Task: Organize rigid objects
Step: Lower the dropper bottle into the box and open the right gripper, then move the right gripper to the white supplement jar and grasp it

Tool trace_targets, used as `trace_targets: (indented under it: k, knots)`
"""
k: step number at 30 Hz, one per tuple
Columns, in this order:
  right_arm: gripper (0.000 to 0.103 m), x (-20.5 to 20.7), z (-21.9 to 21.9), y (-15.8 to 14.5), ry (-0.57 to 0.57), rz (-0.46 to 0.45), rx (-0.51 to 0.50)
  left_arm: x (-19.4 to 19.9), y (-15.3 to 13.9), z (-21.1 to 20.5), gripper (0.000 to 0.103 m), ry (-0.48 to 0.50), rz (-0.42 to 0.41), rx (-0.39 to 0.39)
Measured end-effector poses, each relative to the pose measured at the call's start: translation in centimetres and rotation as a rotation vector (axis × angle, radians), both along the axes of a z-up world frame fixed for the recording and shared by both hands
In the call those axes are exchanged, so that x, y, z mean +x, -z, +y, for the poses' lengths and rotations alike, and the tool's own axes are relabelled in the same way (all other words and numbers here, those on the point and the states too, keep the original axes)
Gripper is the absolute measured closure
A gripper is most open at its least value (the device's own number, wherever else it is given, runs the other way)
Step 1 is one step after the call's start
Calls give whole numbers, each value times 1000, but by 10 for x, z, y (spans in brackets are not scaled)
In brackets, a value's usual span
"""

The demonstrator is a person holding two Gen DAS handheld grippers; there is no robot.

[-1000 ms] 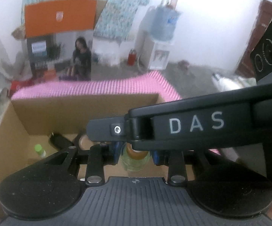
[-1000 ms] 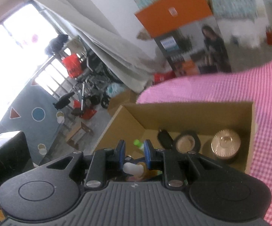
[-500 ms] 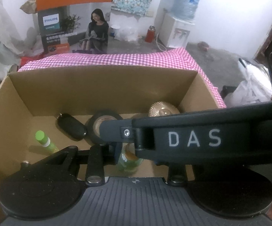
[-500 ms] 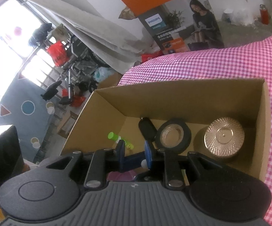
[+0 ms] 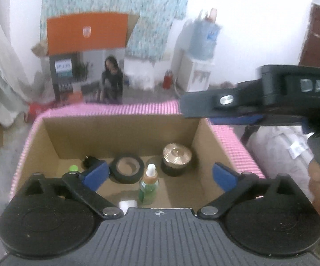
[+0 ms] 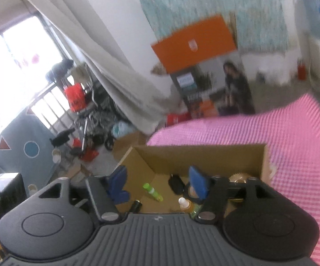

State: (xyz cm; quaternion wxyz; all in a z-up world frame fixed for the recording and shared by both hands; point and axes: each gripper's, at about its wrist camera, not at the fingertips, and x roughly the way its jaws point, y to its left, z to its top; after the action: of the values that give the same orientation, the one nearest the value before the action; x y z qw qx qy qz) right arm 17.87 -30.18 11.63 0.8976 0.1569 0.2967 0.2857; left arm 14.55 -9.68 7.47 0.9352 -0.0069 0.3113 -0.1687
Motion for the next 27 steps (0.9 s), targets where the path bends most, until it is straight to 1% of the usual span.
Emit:
trace_targets:
  k: [2, 3, 4, 5, 8, 11, 14, 18, 20, 22, 25, 27]
  knots:
    - [15, -25, -5, -9, 14, -49, 4, -21, -6, 5, 0, 7, -42, 2]
    - [11, -37, -8, -13, 15, -68, 9, -29, -8, 10, 0, 10, -56, 6]
    - [4, -48, -10, -15, 14, -82, 18, -40, -9, 15, 0, 6, -71, 9]
    - [1, -56, -12, -16, 10, -95, 28, -49, -9, 20, 0, -3, -80, 9]
    - [0, -84, -15, -16, -7, -126, 56, -76, -3, 36, 0, -42, -95, 15]
    - [0, -100, -11, -8, -30, -118, 79, -94, 5, 51, 0, -94, -106, 29]
    - [0, -103, 4, 6, -73, -65, 97, -102, 12, 69, 0, -147, -92, 10]
    - [0, -97, 33, 24, -127, 16, 59, -113, 20, 89, 0, -214, -109, 7]
    - [0, -101, 47, 31, -144, 37, 41, -114, 24, 97, 0, -234, -112, 5]
    - [0, -101, 59, 36, -163, 56, 44, -112, 31, 105, 0, -253, -102, 10]
    - [1, -99, 78, 47, -195, 88, 55, -100, 46, 110, 0, -290, -73, 47]
    - [4, -94, 89, 56, -202, 120, 58, -93, 56, 112, 0, -308, -57, 81]
